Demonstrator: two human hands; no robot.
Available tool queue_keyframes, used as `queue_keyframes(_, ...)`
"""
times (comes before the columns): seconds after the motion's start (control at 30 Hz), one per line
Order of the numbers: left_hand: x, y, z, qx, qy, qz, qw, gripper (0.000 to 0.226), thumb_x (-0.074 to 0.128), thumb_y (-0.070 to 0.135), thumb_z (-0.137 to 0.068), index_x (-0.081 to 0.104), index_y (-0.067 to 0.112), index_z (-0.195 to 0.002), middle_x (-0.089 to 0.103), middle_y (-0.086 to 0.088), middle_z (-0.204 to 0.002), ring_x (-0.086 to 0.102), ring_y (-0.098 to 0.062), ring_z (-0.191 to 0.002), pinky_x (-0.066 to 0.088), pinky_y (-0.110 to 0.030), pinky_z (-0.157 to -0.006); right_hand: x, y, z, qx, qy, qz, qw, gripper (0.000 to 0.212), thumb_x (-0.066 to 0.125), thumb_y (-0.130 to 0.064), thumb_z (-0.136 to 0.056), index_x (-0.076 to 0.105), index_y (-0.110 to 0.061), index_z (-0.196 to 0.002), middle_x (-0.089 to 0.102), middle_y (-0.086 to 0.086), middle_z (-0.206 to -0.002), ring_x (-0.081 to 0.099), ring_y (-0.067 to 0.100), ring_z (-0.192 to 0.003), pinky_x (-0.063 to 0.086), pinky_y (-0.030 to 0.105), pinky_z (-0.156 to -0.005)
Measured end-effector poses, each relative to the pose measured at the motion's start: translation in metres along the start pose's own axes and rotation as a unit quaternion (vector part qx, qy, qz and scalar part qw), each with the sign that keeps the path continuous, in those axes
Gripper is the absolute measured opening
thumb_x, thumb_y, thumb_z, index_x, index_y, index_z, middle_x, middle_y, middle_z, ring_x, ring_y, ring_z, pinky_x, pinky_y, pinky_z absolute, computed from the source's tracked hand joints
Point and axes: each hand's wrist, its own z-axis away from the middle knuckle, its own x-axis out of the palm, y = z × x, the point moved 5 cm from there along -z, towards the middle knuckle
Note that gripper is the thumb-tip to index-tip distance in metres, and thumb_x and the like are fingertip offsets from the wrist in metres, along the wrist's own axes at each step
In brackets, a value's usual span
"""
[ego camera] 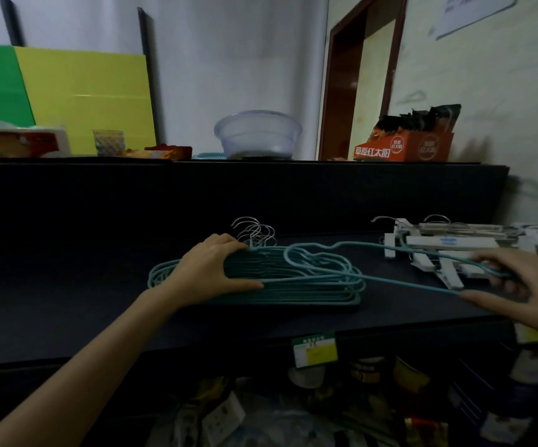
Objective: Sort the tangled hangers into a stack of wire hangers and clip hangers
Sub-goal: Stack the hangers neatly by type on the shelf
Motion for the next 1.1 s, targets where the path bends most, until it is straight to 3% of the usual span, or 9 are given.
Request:
queue_keyframes(0.13, -0.002, 0.002, -0.002, 0.006, -0.005, -0.008, 1.000, 0.118, 0.024, 0.098, -0.042, 0.044, 0.025, -0.132, 0.048, 0.004, -0.131, 0.041, -0.013, -0.118, 0.035, -0.029, -0.098, 0.022, -0.047, -0.030, -0.080, 0.024, -0.024, 0.996, 0.084, 0.026, -0.098, -0.047, 0.046, -0.037, -0.102, 0.052, -0.019, -0.084, 0.052, 0.000, -0.073, 0.039, 0.016, -0.060)
queue_keyframes(0.3, -0.019, -0.032, 0.020, -0.063, -0.043, 0.048, 0.996, 0.104, 0.029, 0.089, -0.057, 0.039, 0.023, -0.137, 0.043, 0.005, -0.135, 0.038, -0.016, -0.126, 0.031, -0.033, -0.106, 0.053, -0.091, -0.062, -0.140, -0.011, -0.039, 0.989, 0.076, 0.040, -0.082, -0.064, 0.053, -0.023, -0.111, 0.054, -0.005, -0.098, 0.049, 0.001, -0.079, 0.038, 0.015, -0.065)
queue_keyframes(0.43, -0.047, -0.076, 0.044, -0.106, 0.083, 0.054, 0.989, 0.029, 0.050, 0.025, -0.091, 0.059, 0.015, -0.116, 0.059, -0.004, -0.116, 0.053, -0.023, -0.111, 0.045, -0.041, -0.093, 0.079, -0.113, -0.082, -0.166, -0.048, -0.031, 0.985, 0.094, 0.027, -0.093, -0.055, 0.050, -0.024, -0.115, 0.049, -0.009, -0.101, 0.046, 0.008, -0.092, 0.037, 0.020, -0.078)
queue_keyframes(0.5, -0.056, -0.083, 0.051, -0.136, 0.144, 0.080, 0.977, 0.024, 0.047, 0.012, -0.092, 0.062, 0.013, -0.111, 0.063, -0.005, -0.110, 0.057, -0.023, -0.103, 0.047, -0.043, -0.090, 0.090, -0.122, -0.090, -0.167, -0.053, -0.025, 0.984, 0.096, 0.026, -0.092, -0.054, 0.049, -0.023, -0.117, 0.045, -0.010, -0.100, 0.042, 0.007, -0.094, 0.038, 0.024, -0.083)
queue_keyframes(0.63, -0.049, -0.078, 0.046, -0.175, 0.094, 0.122, 0.973, 0.034, 0.042, 0.036, -0.093, 0.063, 0.015, -0.109, 0.066, -0.003, -0.100, 0.061, -0.022, -0.092, 0.050, -0.042, -0.084, 0.106, -0.134, -0.097, -0.170, -0.051, 0.007, 0.984, 0.092, 0.027, -0.090, -0.058, 0.046, -0.024, -0.119, 0.039, -0.013, -0.102, 0.037, 0.005, -0.096, 0.041, 0.027, -0.080)
queue_keyframes(0.77, -0.030, -0.074, 0.038, -0.196, 0.005, 0.158, 0.968, 0.049, 0.043, 0.050, -0.087, 0.059, 0.017, -0.119, 0.062, -0.001, -0.108, 0.058, -0.020, -0.102, 0.046, -0.030, -0.085, 0.119, -0.139, -0.098, -0.148, -0.082, 0.004, 0.986, 0.079, 0.036, -0.081, -0.065, 0.044, -0.026, -0.121, 0.044, -0.011, -0.117, 0.039, 0.005, -0.102, 0.036, 0.025, -0.076)
queue_keyframes(0.93, -0.009, -0.077, 0.034, -0.201, -0.008, 0.212, 0.956, 0.031, 0.057, 0.034, -0.087, 0.061, 0.017, -0.113, 0.066, -0.003, -0.106, 0.061, -0.018, -0.098, 0.049, -0.032, -0.086, 0.122, -0.137, -0.095, -0.105, -0.139, -0.036, 0.984, 0.083, 0.036, -0.079, -0.067, 0.036, -0.030, -0.133, 0.046, -0.009, -0.134, 0.045, 0.011, -0.118, 0.041, 0.032, -0.087)
queue_keyframes(1.03, -0.018, -0.084, 0.028, -0.207, -0.011, 0.158, 0.965, 0.026, 0.062, 0.027, -0.084, 0.064, 0.017, -0.108, 0.067, -0.004, -0.100, 0.062, -0.018, -0.094, 0.050, -0.029, -0.080, 0.119, -0.117, -0.102, -0.025, -0.220, -0.071, 0.973, 0.083, 0.032, -0.076, -0.072, 0.033, -0.027, -0.140, 0.044, -0.001, -0.143, 0.047, 0.020, -0.124, 0.041, 0.040, -0.101)
queue_keyframes(1.1, -0.029, -0.089, 0.020, -0.217, -0.065, 0.088, 0.970, 0.027, 0.066, 0.033, -0.081, 0.068, 0.015, -0.100, 0.068, -0.003, -0.088, 0.063, -0.014, -0.080, 0.052, -0.024, -0.068, 0.118, -0.101, -0.108, 0.012, -0.288, -0.040, 0.957, 0.069, 0.040, -0.064, -0.083, 0.045, -0.017, -0.133, 0.053, 0.009, -0.134, 0.054, 0.026, -0.115, 0.045, 0.040, -0.096)
